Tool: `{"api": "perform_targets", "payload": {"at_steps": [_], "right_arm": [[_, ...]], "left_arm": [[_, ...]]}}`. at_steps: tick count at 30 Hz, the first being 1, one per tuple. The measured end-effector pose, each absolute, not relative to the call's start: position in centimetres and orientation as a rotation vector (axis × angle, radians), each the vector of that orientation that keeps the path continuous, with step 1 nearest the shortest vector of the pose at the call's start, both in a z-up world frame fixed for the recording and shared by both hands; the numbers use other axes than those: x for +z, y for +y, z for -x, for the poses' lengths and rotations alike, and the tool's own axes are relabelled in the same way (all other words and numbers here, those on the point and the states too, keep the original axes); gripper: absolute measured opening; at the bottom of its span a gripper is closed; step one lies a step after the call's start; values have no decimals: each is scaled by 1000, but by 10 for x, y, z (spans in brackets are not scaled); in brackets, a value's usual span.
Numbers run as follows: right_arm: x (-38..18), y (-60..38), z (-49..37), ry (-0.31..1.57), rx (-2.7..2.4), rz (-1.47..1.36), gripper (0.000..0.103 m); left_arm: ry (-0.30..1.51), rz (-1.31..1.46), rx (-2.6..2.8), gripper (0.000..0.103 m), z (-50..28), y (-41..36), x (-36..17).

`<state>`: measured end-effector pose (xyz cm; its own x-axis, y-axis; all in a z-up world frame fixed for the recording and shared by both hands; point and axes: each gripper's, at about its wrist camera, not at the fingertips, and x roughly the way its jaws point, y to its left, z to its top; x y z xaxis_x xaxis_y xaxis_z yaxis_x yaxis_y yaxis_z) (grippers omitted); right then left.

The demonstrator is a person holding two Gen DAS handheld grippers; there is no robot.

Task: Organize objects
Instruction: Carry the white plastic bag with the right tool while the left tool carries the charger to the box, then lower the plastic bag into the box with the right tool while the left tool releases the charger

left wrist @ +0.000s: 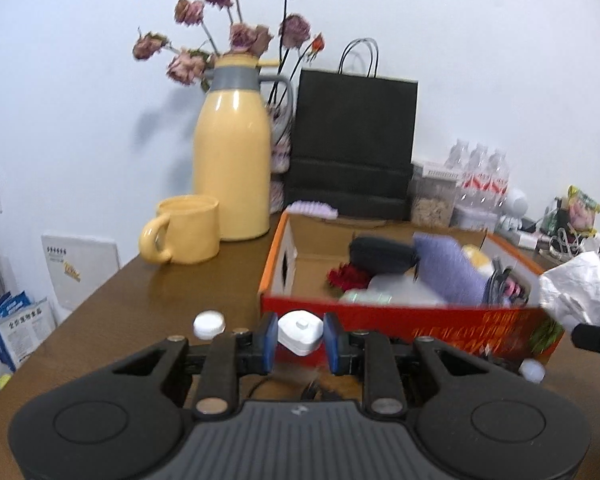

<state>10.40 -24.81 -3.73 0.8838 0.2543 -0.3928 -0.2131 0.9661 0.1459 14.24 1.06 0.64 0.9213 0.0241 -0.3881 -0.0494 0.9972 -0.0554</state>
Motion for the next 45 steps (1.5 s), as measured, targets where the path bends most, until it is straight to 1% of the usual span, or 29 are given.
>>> {"api": "perform_targets", "payload": {"at_steps": [13,20,24,25,27,28,29,30,31,32,33,34,35,37,45], "right_arm": [[-9,-220,-160,372,307,-76,40],[-10,-217,-208,399,303,-111,40],[-16,-218,-232,423,291,-134,41],[-18,-218,-237,429,286,-139,42],[-23,-218,-245,445,283,-137,47],[-25,-218,-248,452,281,-133,60],[-28,-218,-250,457,272,-127,76],[-30,-217,-251,462,259,-116,83],[-31,-217,-251,463,248,-107,92],[-33,-218,-251,464,240,-101,100],[-33,-218,-250,463,235,-96,103],[-33,-219,-249,460,227,-91,103],[-34,-219,-248,456,217,-85,103],[-36,-220,-245,456,191,-72,103],[-36,-223,-238,444,182,-75,103]], "left_arm": [[370,73,-1,23,-212,-17,39],[366,67,-24,23,-261,-29,45],[373,59,-38,23,-285,-38,39],[377,55,-41,23,-291,-40,36],[391,39,-50,23,-300,-42,31],[397,32,-53,24,-304,-43,28],[399,26,-53,26,-307,-43,26],[400,20,-52,32,-307,-43,24],[392,11,-55,47,-307,-42,23],[376,9,-57,63,-305,-41,22],[359,10,-55,73,-302,-40,21],[347,12,-50,94,-301,-39,22],[336,20,-44,103,-299,-37,22],[312,38,-38,103,-294,-35,22],[336,24,-23,103,-292,-37,17]]}}
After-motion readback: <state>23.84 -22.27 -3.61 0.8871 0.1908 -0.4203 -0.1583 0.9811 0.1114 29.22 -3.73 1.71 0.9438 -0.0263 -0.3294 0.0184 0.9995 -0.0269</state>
